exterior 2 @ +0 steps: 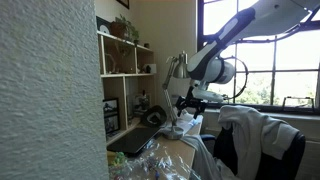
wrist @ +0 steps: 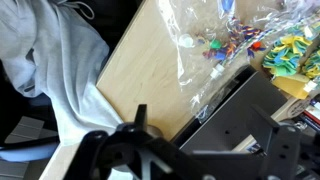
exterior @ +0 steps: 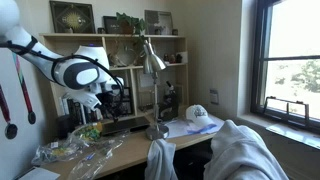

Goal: Place the grey clothing properly on the table

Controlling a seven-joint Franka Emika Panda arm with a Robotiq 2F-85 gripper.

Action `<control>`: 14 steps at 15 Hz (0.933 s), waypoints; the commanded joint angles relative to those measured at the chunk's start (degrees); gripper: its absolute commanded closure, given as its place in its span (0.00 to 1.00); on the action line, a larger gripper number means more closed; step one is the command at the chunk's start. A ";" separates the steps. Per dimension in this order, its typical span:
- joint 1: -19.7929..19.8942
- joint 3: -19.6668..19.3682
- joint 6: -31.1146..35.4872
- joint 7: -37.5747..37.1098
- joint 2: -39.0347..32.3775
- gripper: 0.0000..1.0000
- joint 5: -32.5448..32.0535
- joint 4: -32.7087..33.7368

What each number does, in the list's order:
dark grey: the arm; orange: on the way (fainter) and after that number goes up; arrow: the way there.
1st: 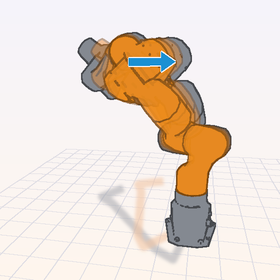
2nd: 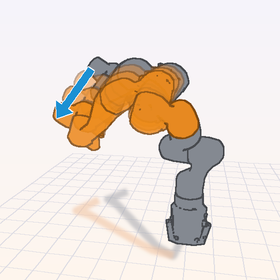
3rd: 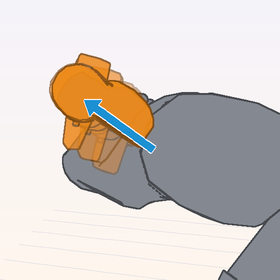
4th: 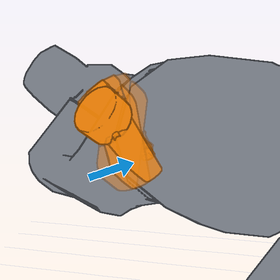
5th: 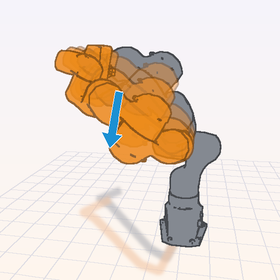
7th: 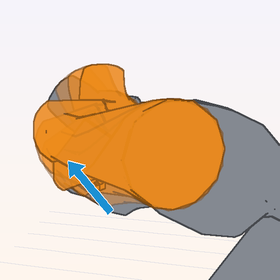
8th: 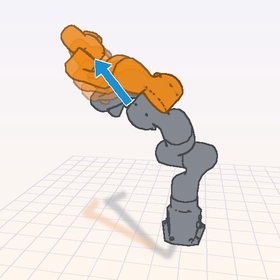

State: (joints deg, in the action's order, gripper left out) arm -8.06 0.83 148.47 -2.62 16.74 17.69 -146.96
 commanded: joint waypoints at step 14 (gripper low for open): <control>10.18 -1.39 9.99 -13.10 -20.11 0.00 -14.20 13.79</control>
State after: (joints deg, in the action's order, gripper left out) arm -0.38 0.16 158.38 -11.03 4.35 8.69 -139.52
